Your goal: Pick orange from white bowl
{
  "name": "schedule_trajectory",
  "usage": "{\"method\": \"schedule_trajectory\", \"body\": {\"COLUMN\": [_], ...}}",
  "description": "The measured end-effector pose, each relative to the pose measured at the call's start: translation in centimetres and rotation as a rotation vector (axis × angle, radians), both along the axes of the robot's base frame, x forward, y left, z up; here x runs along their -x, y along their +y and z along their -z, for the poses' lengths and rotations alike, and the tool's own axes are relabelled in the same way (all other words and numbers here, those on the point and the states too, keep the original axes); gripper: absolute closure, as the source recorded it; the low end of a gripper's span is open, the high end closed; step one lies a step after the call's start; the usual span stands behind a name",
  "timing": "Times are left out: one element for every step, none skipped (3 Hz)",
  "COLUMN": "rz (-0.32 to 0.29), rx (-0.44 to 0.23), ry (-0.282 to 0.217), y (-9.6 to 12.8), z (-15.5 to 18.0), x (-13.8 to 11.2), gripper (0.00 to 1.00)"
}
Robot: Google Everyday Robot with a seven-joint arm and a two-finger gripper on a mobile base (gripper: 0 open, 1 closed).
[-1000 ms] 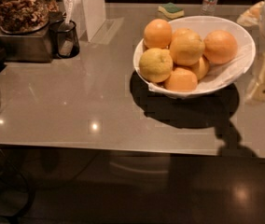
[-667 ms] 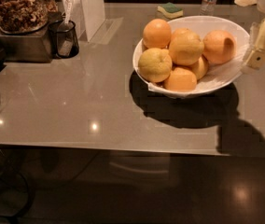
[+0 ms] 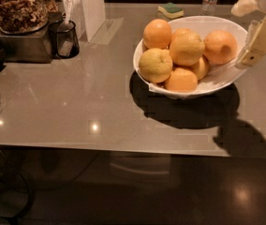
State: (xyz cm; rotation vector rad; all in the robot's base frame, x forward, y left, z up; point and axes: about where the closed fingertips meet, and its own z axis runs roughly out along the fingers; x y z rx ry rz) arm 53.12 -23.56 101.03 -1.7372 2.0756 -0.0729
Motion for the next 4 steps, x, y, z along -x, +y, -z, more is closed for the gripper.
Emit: {"method": "schedule_trajectory", "body": {"rz": [0.000, 0.011, 0.022, 0.024], "rx": [0.000, -0.008, -0.018, -0.035], "ry": [0.000, -0.014, -0.020, 0.000], "y": [0.0, -0.1, -0.5, -0.8], "z": [0.0, 0.0, 0.4, 1.5], "x": [0.0, -0.7, -2.0, -3.2], "gripper": [0.42, 0.40, 0.29, 0.27]}}
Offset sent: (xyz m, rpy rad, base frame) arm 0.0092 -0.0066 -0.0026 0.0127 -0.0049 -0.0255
